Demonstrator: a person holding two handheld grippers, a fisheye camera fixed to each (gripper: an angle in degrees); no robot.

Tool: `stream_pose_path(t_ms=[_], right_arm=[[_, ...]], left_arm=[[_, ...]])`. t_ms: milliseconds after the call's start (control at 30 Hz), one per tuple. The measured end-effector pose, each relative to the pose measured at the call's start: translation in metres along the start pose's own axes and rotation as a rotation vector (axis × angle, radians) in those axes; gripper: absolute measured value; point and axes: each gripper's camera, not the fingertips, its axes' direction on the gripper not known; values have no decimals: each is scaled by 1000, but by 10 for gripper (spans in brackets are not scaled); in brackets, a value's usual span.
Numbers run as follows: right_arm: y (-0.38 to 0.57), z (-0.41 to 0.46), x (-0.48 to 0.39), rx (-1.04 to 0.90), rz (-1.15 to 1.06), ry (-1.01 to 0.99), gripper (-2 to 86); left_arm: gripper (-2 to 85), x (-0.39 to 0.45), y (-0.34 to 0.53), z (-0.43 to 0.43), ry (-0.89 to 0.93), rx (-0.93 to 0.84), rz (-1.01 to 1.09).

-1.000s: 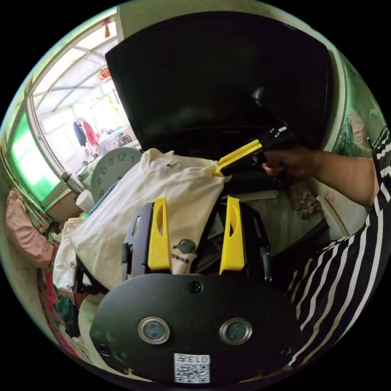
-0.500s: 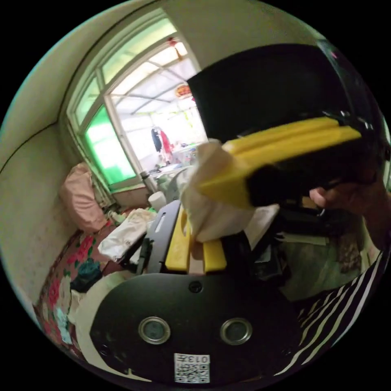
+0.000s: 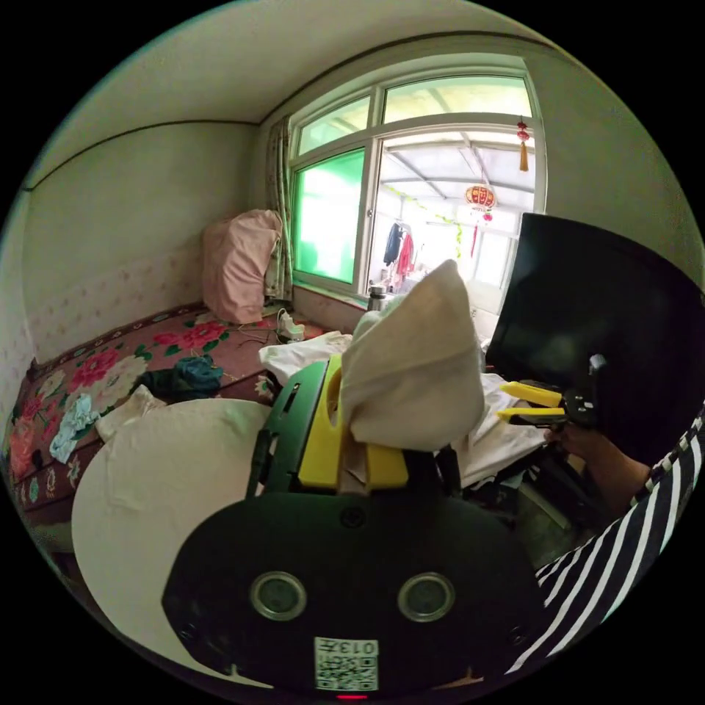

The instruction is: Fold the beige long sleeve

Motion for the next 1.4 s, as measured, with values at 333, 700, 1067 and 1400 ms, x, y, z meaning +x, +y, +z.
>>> stream_pose_path(t_ms=[333, 700, 1067, 1400], right_arm=[[-105, 82, -21, -239, -156, -177, 39], [-201, -44, -83, 442, -90, -114, 25], [-358, 70, -296, 316, -169, -230, 28], [-482, 328, -592, -277, -300, -529, 64]], left_arm=[[-6, -16, 46, -27, -63, 12, 12], [-6, -62, 102, -140, -60, 184, 115], [-5, -253, 253, -193, -98, 54, -259], [67, -511, 474, -221, -314, -293, -941]])
